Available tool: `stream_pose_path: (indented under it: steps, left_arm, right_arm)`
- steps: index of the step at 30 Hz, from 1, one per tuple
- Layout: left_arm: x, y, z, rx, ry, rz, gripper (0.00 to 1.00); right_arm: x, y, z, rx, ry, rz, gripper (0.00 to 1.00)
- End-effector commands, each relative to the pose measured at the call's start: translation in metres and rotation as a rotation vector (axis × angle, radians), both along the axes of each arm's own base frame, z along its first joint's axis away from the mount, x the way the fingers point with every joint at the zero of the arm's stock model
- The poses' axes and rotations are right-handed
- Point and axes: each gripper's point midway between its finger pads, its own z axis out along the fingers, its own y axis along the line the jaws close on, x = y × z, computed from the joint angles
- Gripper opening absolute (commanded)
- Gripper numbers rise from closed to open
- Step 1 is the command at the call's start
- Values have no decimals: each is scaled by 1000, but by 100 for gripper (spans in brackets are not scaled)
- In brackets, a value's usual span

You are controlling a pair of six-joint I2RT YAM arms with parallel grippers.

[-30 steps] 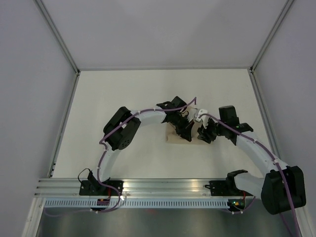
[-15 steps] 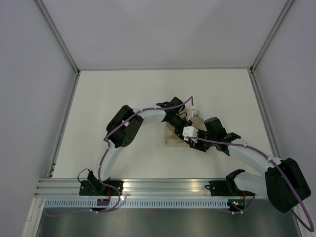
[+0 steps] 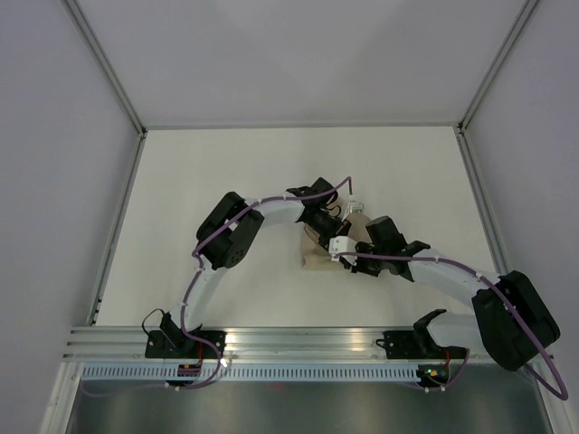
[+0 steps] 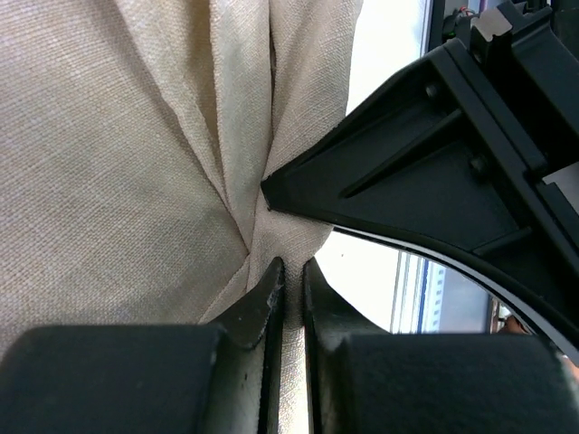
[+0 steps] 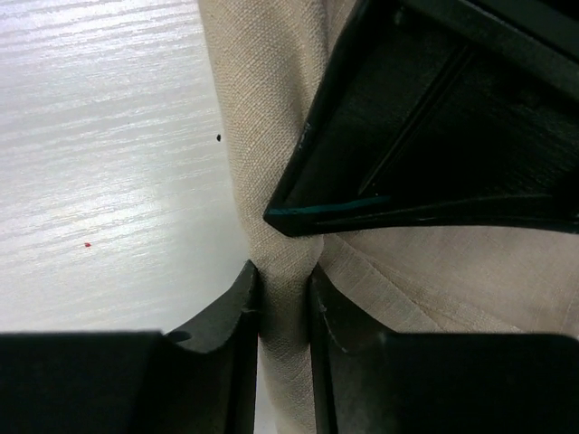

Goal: Fold the napkin, place the utensils inside, and roll it up
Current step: Roll the napkin with the utensil

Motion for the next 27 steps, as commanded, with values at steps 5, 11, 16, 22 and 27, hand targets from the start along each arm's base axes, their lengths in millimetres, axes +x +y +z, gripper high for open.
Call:
stream_pose_path:
  steps: [5, 11, 16, 22, 27]
  left_arm:
    - [19, 14, -15, 117, 53, 188, 27]
    - [69, 3, 62, -76, 0, 387, 37]
    - [118, 19, 127, -182, -120, 639, 38]
    - [160, 117, 169, -289, -229, 1182, 39]
    - [147, 205, 180, -372, -433, 1534, 42]
  right_arm:
    - [7, 9, -10, -26, 69, 29, 10]
    - [4, 16, -17, -37, 155, 69, 2]
    - [1, 25, -18, -23, 291, 109, 2]
    - [2, 24, -18, 1, 462, 131, 2]
    - [1, 20, -20, 6, 603, 126, 3]
